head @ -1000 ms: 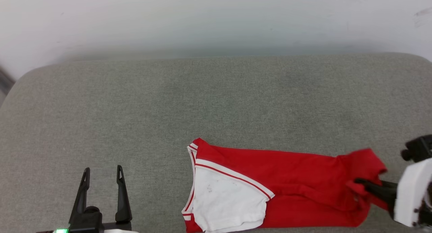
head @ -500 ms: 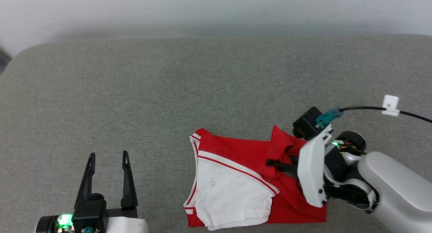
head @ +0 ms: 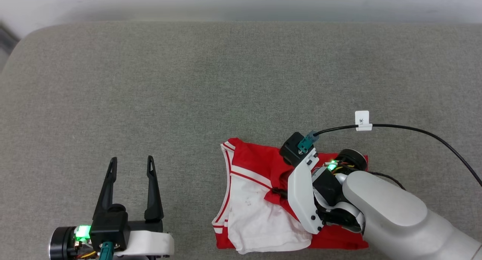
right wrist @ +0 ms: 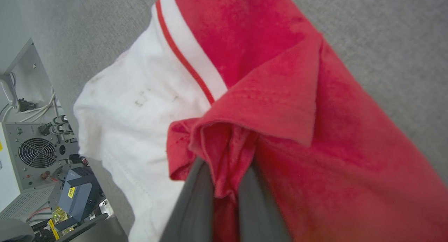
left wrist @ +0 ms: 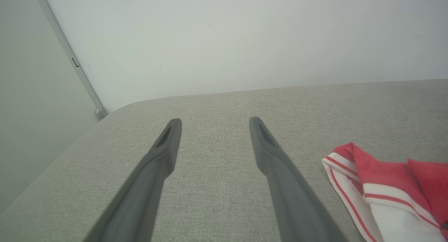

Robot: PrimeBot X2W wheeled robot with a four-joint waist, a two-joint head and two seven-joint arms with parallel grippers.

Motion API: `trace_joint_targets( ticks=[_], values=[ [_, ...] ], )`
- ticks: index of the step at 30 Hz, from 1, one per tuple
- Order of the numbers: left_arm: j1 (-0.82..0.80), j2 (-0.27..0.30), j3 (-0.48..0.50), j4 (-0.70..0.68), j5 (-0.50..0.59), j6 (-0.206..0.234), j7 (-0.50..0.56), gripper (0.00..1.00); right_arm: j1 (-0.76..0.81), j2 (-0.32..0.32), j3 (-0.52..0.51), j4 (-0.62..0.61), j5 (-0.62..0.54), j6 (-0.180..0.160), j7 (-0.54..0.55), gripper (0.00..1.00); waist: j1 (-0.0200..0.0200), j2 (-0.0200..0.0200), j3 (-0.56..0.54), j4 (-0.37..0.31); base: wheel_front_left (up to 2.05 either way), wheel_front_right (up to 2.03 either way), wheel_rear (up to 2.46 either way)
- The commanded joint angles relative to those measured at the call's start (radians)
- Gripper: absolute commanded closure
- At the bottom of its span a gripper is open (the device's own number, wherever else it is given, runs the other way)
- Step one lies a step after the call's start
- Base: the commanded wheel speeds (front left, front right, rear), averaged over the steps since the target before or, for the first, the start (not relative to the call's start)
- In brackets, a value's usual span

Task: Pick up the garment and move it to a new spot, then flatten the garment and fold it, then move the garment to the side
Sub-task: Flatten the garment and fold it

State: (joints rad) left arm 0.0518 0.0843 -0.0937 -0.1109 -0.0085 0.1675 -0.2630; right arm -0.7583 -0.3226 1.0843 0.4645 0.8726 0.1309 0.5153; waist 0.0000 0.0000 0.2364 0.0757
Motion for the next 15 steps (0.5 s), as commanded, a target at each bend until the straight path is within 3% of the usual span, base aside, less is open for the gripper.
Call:
trace_joint_targets(
  ticks=[1,2,3,4,5,10,15],
  values=[
    [-0.006,-0.001,0.002,0.001,0.003,0.001,-0.002,0.0,0.014,-0.001,0.029,0.024,0.004,0.0,-0.012,1.0,0.0,0.0,-0.005,0.001,0.0,0.0,0.0],
    [0.0,0.0,0.006,0.002,0.004,0.003,-0.002,0.0,0.007,-0.004,0.039,0.027,0.001,0.0,-0.026,0.98,0.0,0.0,-0.01,-0.002,0.0,0.0,0.0],
    [0.008,0.001,0.009,0.003,0.004,0.005,-0.002,0.0,0.0,-0.009,0.044,0.025,0.003,0.0,-0.044,0.69,0.0,0.0,-0.017,-0.006,0.0,0.0,0.0],
    [0.016,0.002,0.012,0.005,0.004,0.007,-0.002,0.0,-0.007,-0.014,0.045,0.018,0.009,0.0,-0.064,0.47,0.0,0.0,-0.025,-0.01,0.0,0.0,0.0],
    [0.025,0.004,0.015,0.007,0.004,0.007,-0.002,0.0,-0.015,-0.019,0.038,0.008,0.014,-0.001,-0.091,0.0,0.0,0.0,-0.035,-0.015,0.0,0.0,0.0],
    [0.045,0.009,0.018,0.012,0.006,0.01,-0.002,0.0,-0.04,-0.056,0.023,-0.053,-0.007,0.0,-0.21,0.0,0.0,0.0,-0.076,-0.033,0.0,0.0,0.0],
    [0.073,0.01,0.022,0.005,0.003,0.01,-0.002,0.0,-0.034,-0.106,-0.095,-0.092,-0.091,0.0,-0.43,0.0,0.0,0.0,-0.121,-0.058,0.0,0.0,0.0]
  ],
)
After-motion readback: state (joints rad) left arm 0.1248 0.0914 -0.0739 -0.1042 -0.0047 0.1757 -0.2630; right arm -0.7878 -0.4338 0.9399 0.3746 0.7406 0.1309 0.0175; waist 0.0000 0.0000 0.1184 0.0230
